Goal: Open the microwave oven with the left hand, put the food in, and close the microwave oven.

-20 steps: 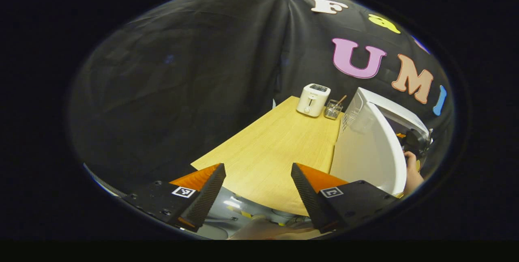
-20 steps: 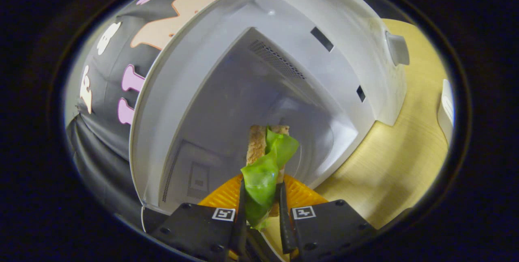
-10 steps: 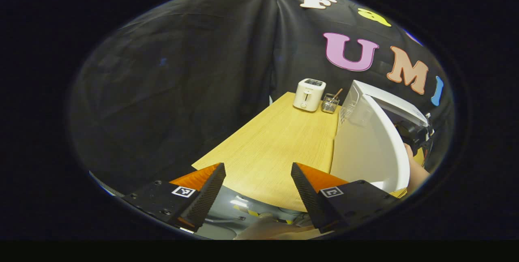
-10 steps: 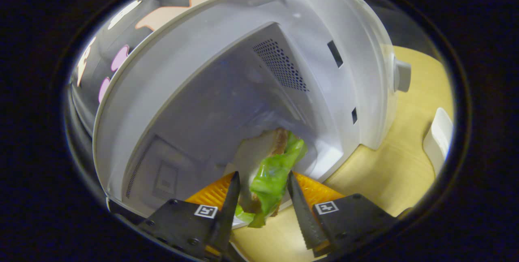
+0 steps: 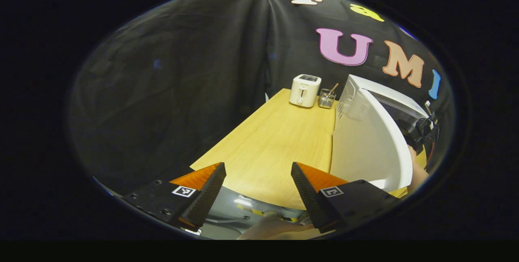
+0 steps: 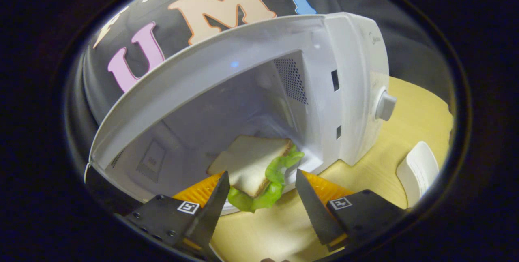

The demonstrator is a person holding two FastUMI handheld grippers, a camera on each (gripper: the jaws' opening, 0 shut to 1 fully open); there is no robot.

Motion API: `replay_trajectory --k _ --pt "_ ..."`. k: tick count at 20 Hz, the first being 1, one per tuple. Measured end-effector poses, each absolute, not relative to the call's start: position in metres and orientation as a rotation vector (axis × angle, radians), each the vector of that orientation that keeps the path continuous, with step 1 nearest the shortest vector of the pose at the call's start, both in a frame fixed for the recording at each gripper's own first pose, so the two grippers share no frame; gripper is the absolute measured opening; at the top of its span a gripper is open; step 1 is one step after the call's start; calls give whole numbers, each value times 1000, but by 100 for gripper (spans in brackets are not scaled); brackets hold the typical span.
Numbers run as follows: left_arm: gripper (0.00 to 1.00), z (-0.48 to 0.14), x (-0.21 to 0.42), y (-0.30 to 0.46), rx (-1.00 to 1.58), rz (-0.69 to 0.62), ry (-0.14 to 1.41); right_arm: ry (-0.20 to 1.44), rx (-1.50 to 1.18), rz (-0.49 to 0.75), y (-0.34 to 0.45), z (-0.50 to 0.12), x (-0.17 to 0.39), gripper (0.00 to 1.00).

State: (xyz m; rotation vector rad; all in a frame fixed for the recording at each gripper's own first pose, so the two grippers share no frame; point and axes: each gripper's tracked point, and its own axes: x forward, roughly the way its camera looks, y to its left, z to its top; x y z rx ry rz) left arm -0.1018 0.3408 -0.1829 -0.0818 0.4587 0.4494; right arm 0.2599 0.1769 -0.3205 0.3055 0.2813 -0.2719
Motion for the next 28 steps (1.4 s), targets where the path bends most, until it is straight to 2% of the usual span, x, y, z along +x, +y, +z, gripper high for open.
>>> replay_trajectory --k 3,4,5,8,10,13,14,15,16,18,19,20,25,26,28 --pt "89 -186 -98 336 -85 426 474 285 293 -247 182 -307 236 100" --pt "75 -187 -96 335 -79 420 475 280 299 -234 185 -300 225 100" --pt "66 -187 -95 334 -72 415 478 266 297 -221 188 -289 214 100" --pt "43 -186 -91 328 -58 390 477 201 261 -214 184 -257 182 100" --pt "35 -189 -90 323 -44 372 486 170 241 -199 183 -238 161 100" --pt "10 -193 -90 319 -39 351 508 142 214 -182 181 -220 131 99" --pt "3 -193 -90 319 -44 349 511 140 211 -177 181 -216 121 91" --pt "5 -195 -90 318 -49 343 517 147 210 -171 180 -216 111 99" --pt "0 -197 -92 316 -50 337 524 163 210 -162 180 -217 100 99" --pt "1 -202 -91 309 -48 313 540 178 182 -170 173 -221 81 100" --pt "1 -205 -91 305 -46 291 550 187 163 -180 167 -224 72 91" --pt "1 -207 -89 299 -44 260 557 200 151 -187 163 -229 62 100" --pt "0 -215 -81 284 22 164 572 255 162 -275 130 -246 19 100" --pt "2 -218 -82 278 21 141 584 252 168 -299 122 -246 10 91" --pt "1 -221 -80 270 33 104 591 238 187 -342 109 -242 -5 92"
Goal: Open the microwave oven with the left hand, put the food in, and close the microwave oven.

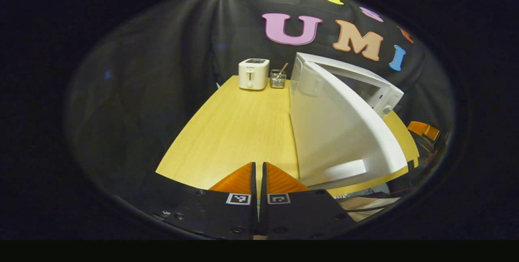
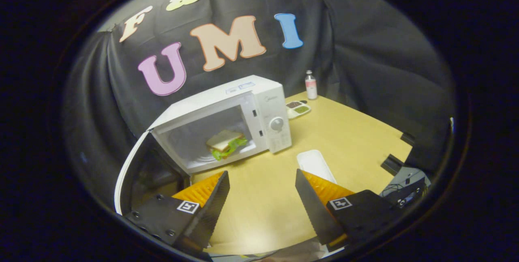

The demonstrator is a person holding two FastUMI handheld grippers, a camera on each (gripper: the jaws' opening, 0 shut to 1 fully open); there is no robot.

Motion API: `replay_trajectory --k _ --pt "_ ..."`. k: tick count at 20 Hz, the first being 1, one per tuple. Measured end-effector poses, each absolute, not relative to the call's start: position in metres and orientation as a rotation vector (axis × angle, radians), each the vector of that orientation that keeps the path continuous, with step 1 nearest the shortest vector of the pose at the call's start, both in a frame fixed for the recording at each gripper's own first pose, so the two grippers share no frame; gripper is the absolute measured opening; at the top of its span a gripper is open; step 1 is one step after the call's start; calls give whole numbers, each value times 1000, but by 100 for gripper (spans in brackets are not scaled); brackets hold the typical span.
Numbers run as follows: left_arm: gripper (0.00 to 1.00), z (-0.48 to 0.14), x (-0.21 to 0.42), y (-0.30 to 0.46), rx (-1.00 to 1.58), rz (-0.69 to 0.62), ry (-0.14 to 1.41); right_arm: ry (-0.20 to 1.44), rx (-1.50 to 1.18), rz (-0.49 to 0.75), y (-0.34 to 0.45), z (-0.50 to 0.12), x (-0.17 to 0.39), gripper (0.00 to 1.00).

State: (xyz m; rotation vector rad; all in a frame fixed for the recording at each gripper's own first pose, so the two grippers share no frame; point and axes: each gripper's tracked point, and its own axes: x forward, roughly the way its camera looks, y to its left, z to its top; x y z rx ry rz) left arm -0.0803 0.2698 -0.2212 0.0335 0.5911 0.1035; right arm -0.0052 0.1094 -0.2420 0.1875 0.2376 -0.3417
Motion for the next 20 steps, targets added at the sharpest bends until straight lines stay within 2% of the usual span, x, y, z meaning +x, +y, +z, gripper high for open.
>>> replay_trajectory --k 1,2,4,5,7,8,9,18,19,20 --pt "1 -221 -80 267 48 91 591 231 190 -361 103 -238 -12 91" --pt "1 -220 -78 265 59 79 590 228 188 -376 98 -237 -19 100" --pt "1 -218 -75 259 68 55 584 214 187 -403 89 -233 -30 100" --pt "1 -216 -73 255 71 45 582 213 185 -413 86 -234 -35 92" --pt "1 -216 -71 248 79 25 581 227 182 -431 79 -239 -44 92" --pt "1 -216 -70 245 82 17 582 233 188 -437 75 -240 -47 100" --pt "1 -217 -69 241 84 9 585 236 206 -437 75 -242 -53 92" --pt "0 -222 -53 208 99 15 623 258 294 -479 17 -235 -44 92" --pt "1 -222 -49 202 103 16 627 249 286 -473 13 -229 -39 100" --pt "0 -223 -46 195 106 13 631 234 279 -465 9 -222 -34 100"
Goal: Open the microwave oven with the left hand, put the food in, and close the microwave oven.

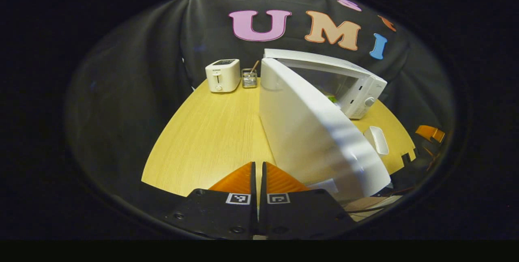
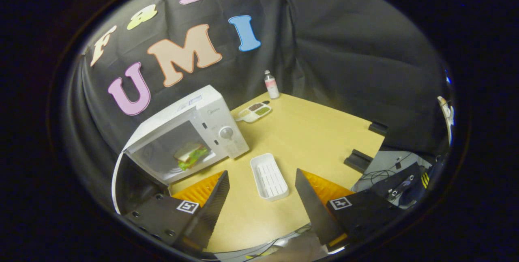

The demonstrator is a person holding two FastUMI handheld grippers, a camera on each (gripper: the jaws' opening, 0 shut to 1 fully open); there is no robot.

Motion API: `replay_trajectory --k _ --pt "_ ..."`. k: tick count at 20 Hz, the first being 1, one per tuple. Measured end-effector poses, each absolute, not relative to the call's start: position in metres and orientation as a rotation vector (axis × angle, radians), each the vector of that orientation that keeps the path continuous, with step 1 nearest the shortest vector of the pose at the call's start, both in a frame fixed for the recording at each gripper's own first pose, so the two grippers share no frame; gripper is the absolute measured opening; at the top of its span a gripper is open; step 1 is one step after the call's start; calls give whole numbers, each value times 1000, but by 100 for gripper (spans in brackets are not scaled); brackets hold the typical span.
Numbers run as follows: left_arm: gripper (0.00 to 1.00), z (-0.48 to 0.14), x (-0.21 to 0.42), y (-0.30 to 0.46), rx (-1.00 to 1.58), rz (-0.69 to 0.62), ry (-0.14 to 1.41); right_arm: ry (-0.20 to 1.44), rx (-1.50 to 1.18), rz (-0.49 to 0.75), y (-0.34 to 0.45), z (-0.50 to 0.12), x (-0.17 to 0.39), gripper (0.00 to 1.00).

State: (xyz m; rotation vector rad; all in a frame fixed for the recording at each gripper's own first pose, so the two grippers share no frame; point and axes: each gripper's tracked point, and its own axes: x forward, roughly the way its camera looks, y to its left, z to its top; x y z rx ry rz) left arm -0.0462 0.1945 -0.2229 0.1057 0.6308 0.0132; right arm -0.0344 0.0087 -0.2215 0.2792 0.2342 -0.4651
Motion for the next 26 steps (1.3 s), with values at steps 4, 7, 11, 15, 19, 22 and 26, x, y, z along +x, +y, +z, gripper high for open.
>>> replay_trajectory --k 4,7,11,15,19,22,26 --pt "1 -221 -33 159 108 -4 636 174 235 -436 -4 -193 -14 100" --pt "0 -222 -19 133 107 -19 630 131 226 -405 -12 -175 1 100" --pt "0 -220 3 96 109 -32 620 90 242 -360 -22 -159 19 100" --pt "1 -223 22 63 152 -71 618 50 260 -338 -40 -144 27 100" --pt "0 -225 45 33 197 -101 601 12 322 -278 -48 -134 34 99" --pt "0 -224 68 9 203 -121 582 2 282 -250 -53 -127 36 99" --pt "1 -219 97 -17 202 -130 535 -20 195 -191 -48 -114 40 99"
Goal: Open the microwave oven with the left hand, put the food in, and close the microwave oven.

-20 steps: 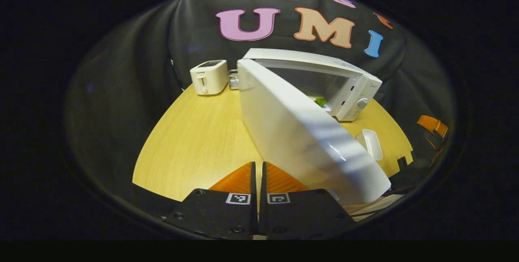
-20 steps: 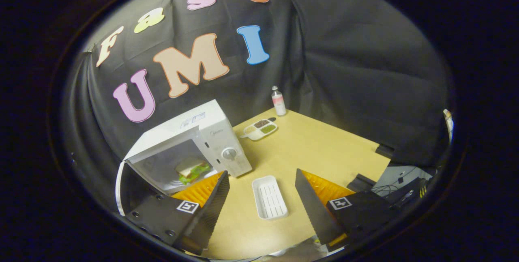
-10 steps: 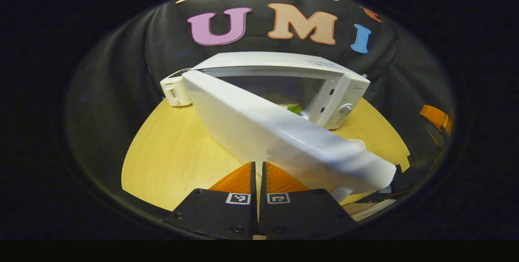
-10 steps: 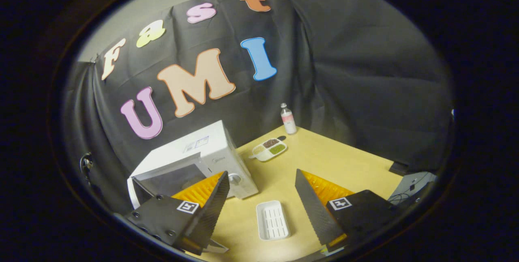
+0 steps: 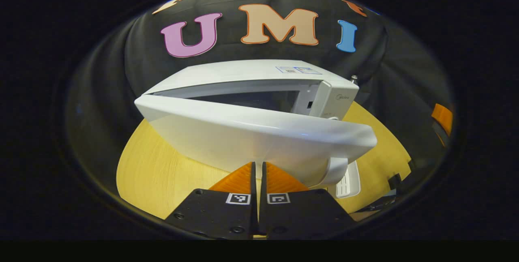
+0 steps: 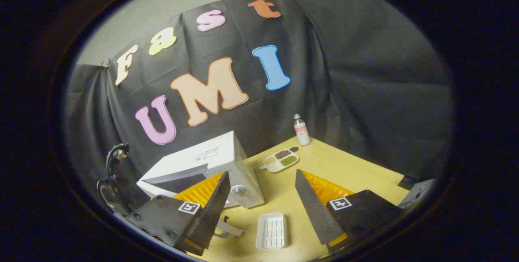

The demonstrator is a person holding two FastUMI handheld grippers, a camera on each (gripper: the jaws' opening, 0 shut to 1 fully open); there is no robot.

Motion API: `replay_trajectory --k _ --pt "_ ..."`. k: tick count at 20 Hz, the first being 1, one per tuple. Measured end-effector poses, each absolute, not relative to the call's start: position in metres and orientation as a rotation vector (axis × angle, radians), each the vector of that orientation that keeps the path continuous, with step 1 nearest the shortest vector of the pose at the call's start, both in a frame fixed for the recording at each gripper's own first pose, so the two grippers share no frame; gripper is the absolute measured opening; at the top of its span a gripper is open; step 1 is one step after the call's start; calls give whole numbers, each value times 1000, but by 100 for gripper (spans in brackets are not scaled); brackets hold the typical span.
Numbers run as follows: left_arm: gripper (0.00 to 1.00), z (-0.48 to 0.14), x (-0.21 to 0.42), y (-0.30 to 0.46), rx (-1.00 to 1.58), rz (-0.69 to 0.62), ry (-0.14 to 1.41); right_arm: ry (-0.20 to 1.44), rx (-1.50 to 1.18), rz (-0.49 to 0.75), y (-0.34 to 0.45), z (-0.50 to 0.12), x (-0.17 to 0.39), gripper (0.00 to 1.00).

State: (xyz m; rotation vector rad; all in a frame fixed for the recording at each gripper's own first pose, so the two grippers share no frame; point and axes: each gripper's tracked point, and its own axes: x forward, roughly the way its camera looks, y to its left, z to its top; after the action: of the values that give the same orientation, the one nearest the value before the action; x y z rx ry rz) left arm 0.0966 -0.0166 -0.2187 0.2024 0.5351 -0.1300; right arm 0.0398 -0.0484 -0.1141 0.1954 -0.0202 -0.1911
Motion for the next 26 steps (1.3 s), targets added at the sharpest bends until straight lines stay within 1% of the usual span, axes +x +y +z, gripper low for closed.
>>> replay_trajectory --k 1,2,7,9,13,18,20,26 --pt "0 -218 103 -21 202 -133 526 -24 178 -179 -47 -113 40 99" --pt "0 -216 110 -25 206 -134 516 -27 166 -170 -48 -111 41 89" --pt "1 -210 142 -37 241 -130 468 -38 158 -158 -59 -105 43 89" --pt "0 -207 151 -39 245 -120 461 -43 165 -167 -67 -104 42 89" --pt "2 -200 169 -46 222 -109 440 -57 193 -188 -77 -102 42 89" --pt "3 -198 172 -58 190 -137 435 -49 221 -188 -79 -105 45 89" --pt "2 -198 173 -59 187 -135 432 -47 222 -188 -77 -106 49 89" --pt "3 -201 175 -66 157 -145 436 -33 219 -184 -75 -110 53 89"
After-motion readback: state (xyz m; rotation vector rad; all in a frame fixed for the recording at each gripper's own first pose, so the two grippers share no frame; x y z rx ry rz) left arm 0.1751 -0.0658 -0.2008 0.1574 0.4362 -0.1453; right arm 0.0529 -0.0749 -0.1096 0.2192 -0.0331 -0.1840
